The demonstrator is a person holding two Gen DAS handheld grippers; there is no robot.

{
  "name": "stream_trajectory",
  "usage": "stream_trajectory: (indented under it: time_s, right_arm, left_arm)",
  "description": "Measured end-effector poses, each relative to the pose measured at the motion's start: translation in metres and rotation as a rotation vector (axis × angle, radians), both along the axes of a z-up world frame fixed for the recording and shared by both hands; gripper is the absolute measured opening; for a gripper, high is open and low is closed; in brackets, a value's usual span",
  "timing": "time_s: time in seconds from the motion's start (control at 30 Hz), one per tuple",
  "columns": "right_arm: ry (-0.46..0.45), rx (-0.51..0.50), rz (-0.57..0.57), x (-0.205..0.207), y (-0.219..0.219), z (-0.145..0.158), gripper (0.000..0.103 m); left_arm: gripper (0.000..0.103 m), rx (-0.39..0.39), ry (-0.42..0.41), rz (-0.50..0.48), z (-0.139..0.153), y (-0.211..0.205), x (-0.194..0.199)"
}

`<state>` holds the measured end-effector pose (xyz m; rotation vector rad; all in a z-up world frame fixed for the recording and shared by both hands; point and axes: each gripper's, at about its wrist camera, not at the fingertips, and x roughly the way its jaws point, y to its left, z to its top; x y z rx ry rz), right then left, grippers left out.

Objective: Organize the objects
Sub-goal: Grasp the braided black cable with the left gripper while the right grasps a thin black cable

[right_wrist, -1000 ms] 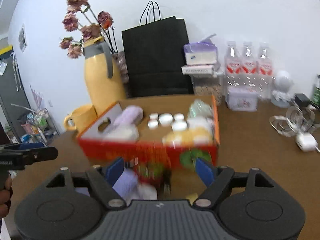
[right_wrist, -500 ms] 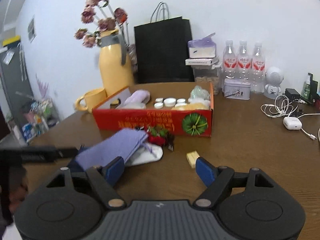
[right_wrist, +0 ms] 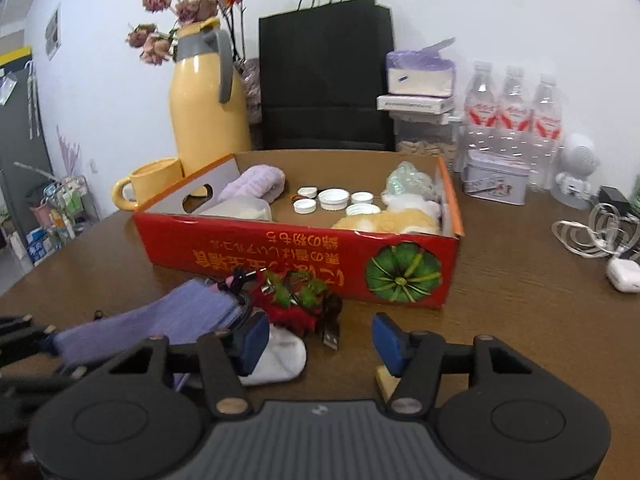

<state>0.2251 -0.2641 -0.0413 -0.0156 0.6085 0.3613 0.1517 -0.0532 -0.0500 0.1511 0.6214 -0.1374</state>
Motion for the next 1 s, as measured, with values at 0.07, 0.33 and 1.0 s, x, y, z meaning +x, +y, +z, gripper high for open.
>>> stream_trajectory:
  time_s: [0.07,0.33,1.0]
  right_arm:
    - [0.019,0.027,0.012,0.012,0.002,-0.006,0.057]
    - [0.038,0.095,-0.001,0.024,-0.007,-0.004,0.057]
    - [0.075,0.031,0.083,0.036,0.011,-0.03,0.021]
  left_arm:
    - [0.026,-0.05,0.026,-0.115,0.005,0.0,-0.011]
    - [0.072,-0.243,0.022,-0.171,0.044,0.039,0.019]
    - [0.017,-0.219,0.141,-0.117,0.003,0.038,0.114]
